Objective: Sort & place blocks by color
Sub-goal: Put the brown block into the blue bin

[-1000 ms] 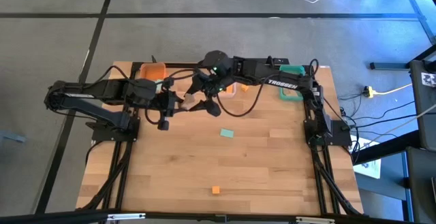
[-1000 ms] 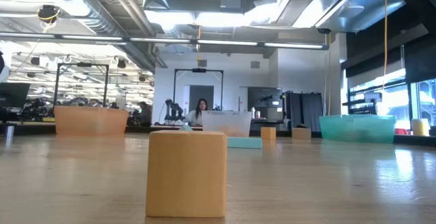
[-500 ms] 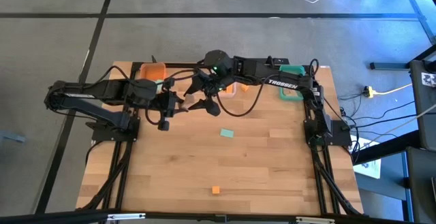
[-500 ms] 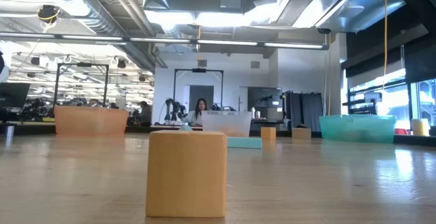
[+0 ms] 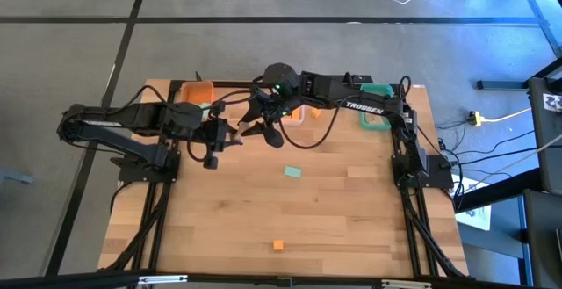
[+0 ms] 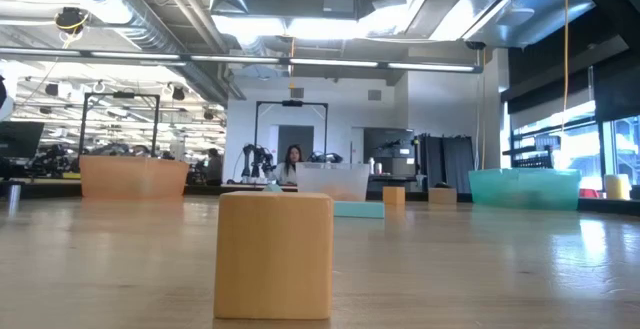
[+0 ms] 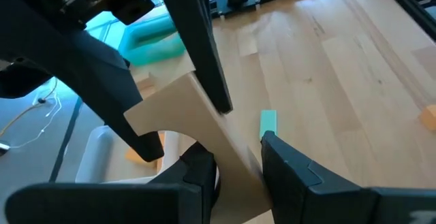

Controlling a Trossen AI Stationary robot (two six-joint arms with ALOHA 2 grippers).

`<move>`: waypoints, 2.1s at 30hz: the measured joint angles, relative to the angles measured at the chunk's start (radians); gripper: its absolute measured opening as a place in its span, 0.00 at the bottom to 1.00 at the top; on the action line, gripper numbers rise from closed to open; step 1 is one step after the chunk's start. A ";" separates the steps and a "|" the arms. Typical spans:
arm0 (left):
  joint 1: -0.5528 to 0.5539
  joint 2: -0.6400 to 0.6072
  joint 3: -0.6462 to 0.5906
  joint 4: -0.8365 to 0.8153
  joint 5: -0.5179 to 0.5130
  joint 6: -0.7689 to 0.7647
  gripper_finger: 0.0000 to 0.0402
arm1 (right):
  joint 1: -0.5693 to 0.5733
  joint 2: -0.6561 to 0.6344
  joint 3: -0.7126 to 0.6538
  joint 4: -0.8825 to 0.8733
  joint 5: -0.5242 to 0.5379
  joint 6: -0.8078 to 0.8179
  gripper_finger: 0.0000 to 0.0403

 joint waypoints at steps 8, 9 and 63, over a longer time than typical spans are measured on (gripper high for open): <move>0.000 0.000 0.000 -0.001 -0.007 -0.001 0.21 | 0.000 0.000 0.000 0.000 0.000 0.000 0.33; 0.000 0.000 0.000 -0.001 -0.007 -0.002 0.21 | 0.000 0.000 0.000 0.000 0.000 -0.001 0.33; 0.001 -0.007 -0.001 -0.120 -0.333 -0.081 0.38 | -0.279 -0.051 -0.017 -0.933 0.799 0.523 0.33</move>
